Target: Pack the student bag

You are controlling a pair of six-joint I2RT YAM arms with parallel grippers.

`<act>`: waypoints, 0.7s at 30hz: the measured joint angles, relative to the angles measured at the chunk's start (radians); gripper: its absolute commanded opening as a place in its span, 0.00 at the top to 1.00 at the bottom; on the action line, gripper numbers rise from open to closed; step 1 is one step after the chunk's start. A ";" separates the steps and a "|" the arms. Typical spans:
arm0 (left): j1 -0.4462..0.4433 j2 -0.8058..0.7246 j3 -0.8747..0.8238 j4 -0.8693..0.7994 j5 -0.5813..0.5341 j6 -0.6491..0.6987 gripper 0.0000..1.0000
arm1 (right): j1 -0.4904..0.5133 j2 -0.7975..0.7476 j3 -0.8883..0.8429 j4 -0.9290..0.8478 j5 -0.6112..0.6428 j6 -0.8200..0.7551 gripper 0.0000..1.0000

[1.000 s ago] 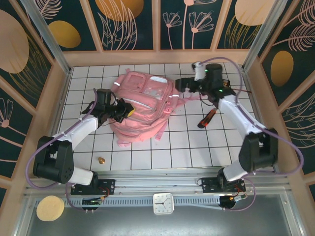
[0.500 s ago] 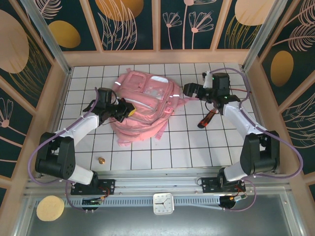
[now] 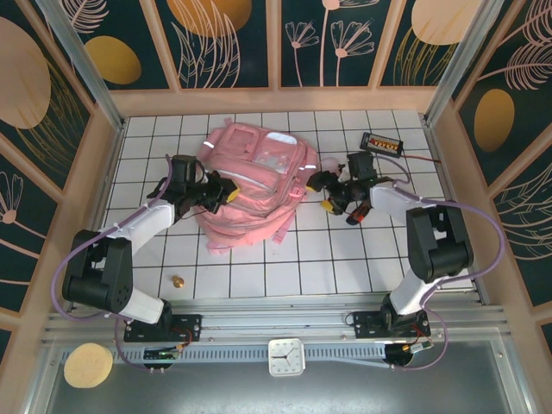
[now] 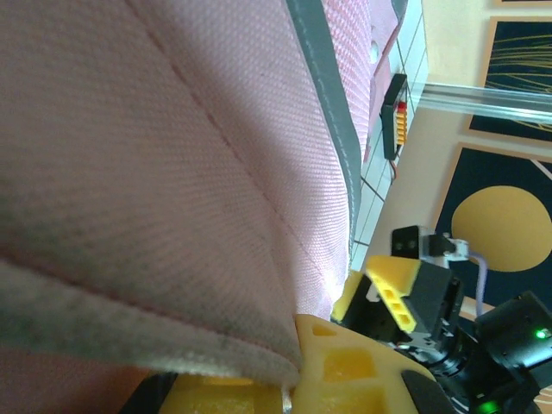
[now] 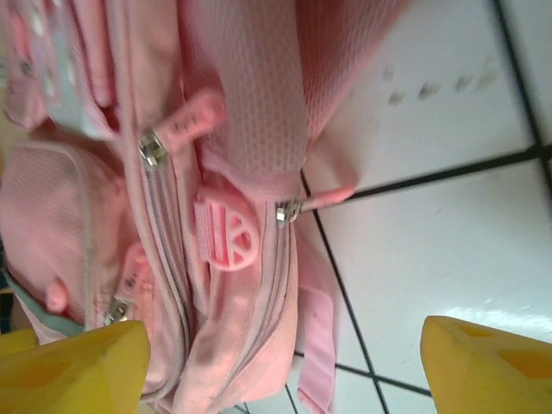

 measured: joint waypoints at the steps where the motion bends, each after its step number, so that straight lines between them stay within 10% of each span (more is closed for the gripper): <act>1: 0.000 0.000 -0.005 0.008 0.000 -0.004 1.00 | 0.016 0.010 -0.001 0.015 -0.006 0.025 0.27; 11: -0.007 -0.008 -0.040 0.049 -0.005 -0.030 1.00 | 0.061 0.173 0.025 0.166 -0.047 0.166 0.72; 21: -0.050 -0.003 -0.048 0.112 -0.056 -0.080 1.00 | 0.014 0.270 0.212 0.111 -0.043 0.116 0.79</act>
